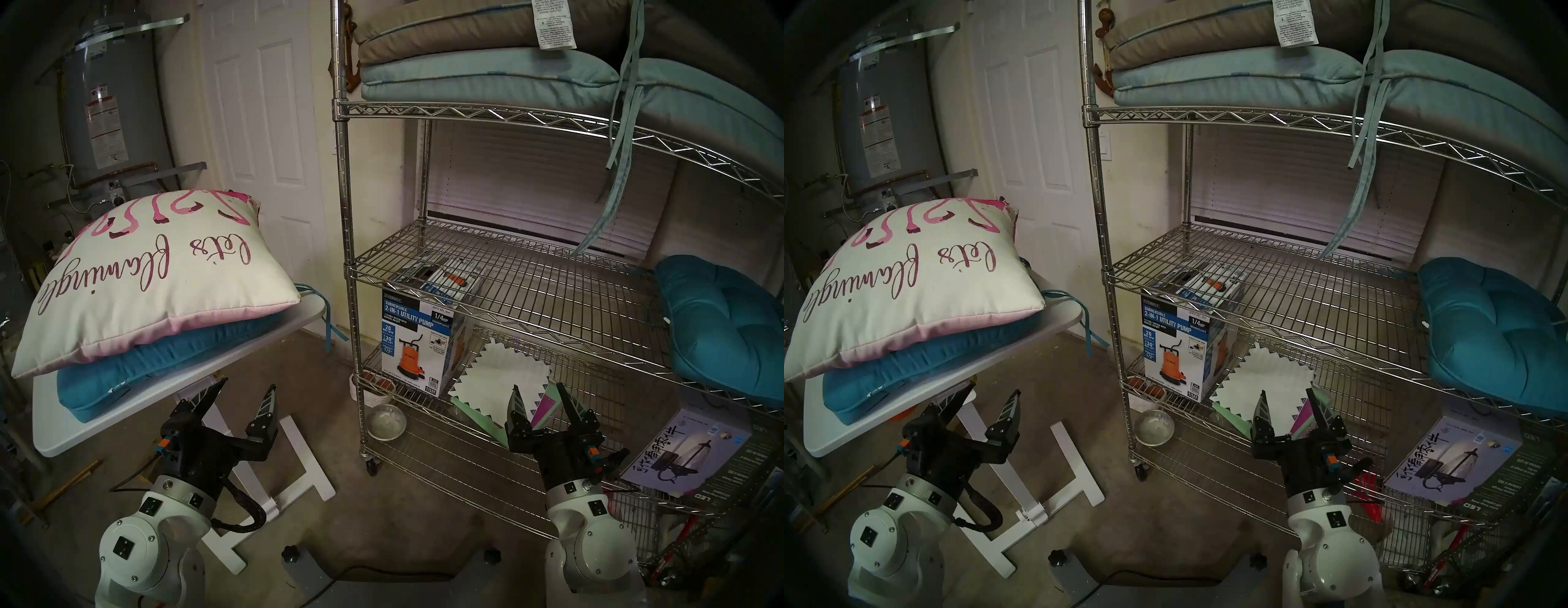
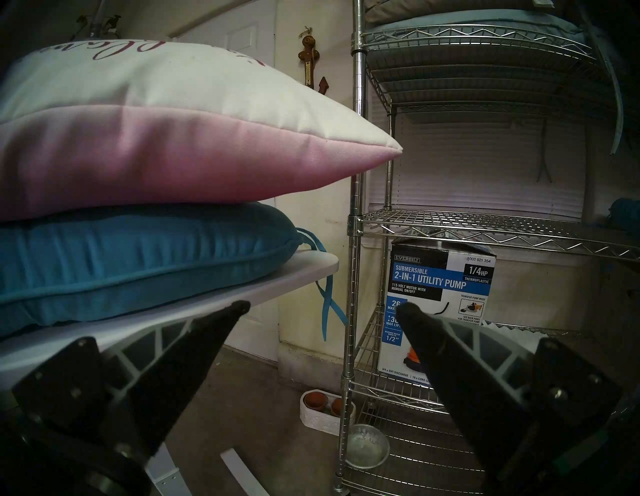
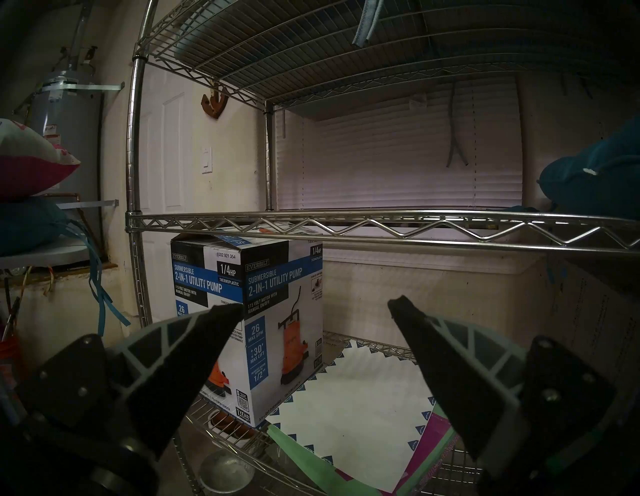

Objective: Put cushion on the shelf

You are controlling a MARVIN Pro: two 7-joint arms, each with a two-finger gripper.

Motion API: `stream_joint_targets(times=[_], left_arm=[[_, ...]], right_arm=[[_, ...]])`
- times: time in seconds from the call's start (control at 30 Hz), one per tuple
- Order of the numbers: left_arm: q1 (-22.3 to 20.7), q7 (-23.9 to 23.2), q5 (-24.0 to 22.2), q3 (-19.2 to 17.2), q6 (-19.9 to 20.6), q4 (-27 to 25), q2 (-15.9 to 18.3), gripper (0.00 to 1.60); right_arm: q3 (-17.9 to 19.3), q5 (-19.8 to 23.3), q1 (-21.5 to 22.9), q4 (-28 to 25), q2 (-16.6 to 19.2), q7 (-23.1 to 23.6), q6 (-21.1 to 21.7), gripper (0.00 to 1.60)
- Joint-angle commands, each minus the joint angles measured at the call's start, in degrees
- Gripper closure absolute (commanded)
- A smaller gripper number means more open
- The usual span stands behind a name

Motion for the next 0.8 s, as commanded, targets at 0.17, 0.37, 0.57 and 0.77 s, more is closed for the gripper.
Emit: stream_joint_targets(times=[0.17, 0.37, 0.57, 0.77], left_arm=[[4.51, 3.20, 14.03, -1.32, -2.03, -2.60, 1.91, 0.00], [8.32, 5.69, 24.28, -0.86, -2.53, -3.91, 2.13, 0.00], [11.99, 8.53, 32.48, -0.03, -3.59, -6.37, 1.17, 0.00], [11.51, 11.92, 32.49, -0.41, -8.28, -6.37, -0.41, 0.00]], right_arm=[[0.00, 0.00, 0.10, -1.02, 0.03, 0.03, -0.20, 0.00], [0.00, 0.00, 0.11, -0.99, 0.03, 0.03, -0.21, 0.00], [0.00, -0.01, 0.11, -0.99, 0.02, 0.04, -0.21, 0.00], [0.01, 0.00, 0.15, -0.94, 0.02, 0.04, -0.23, 0.00]])
